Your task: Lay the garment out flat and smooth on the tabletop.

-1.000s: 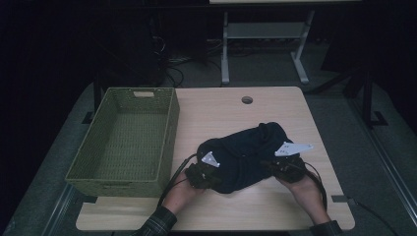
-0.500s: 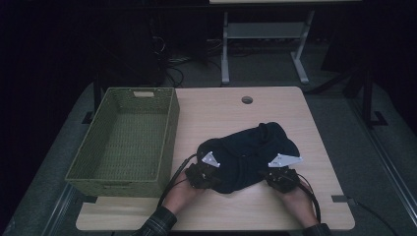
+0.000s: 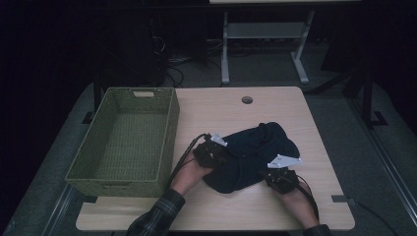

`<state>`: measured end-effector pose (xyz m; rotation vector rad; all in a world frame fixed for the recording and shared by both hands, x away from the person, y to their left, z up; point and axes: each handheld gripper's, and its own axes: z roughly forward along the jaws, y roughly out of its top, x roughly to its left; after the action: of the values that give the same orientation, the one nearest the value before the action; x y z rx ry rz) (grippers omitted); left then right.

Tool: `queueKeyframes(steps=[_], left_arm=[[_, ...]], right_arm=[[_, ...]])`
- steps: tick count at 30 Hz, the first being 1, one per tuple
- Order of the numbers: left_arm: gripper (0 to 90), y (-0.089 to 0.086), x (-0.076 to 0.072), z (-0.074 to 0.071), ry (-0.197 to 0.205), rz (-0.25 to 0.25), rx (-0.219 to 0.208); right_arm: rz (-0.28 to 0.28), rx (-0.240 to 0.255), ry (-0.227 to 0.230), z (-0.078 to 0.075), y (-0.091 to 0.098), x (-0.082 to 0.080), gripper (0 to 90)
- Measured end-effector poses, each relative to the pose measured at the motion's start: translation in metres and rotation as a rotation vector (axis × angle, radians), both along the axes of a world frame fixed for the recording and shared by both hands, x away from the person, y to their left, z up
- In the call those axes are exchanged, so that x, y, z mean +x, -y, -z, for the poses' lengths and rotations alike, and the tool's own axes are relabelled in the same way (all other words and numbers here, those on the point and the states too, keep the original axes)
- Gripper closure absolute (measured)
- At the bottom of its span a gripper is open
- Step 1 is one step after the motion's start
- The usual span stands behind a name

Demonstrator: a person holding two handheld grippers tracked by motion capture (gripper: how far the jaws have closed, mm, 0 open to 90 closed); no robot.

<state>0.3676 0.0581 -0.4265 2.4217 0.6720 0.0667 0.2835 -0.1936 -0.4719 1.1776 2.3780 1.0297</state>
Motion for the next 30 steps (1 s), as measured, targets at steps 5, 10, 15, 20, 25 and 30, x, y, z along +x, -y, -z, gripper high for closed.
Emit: queueKeyframes(steps=[5,10,15,20,25,30], left_arm=[[89.9,0.014,0.031,-0.010,0.035,-0.010,-0.007],[89.8,0.032,0.058,-0.011,0.049,-0.024,-0.028],[89.8,0.045,0.082,-0.003,0.049,-0.014,-0.007],[89.3,0.052,0.099,0.009,0.046,-0.014,0.024],[89.3,0.057,0.105,0.022,0.039,-0.012,0.066],[89.9,0.056,0.107,0.026,0.026,-0.022,0.065]], right_arm=[[0.000,0.003,-0.003,0.000,0.000,0.000,90.0],[-0.006,0.001,-0.004,0.000,0.000,0.001,90.0],[-0.016,-0.007,-0.004,-0.001,0.001,0.001,90.0],[-0.019,0.006,-0.016,-0.001,0.002,0.003,90.0],[-0.022,0.002,-0.012,-0.001,0.002,0.003,90.0],[-0.021,0.000,-0.014,-0.001,0.001,0.003,90.0]])
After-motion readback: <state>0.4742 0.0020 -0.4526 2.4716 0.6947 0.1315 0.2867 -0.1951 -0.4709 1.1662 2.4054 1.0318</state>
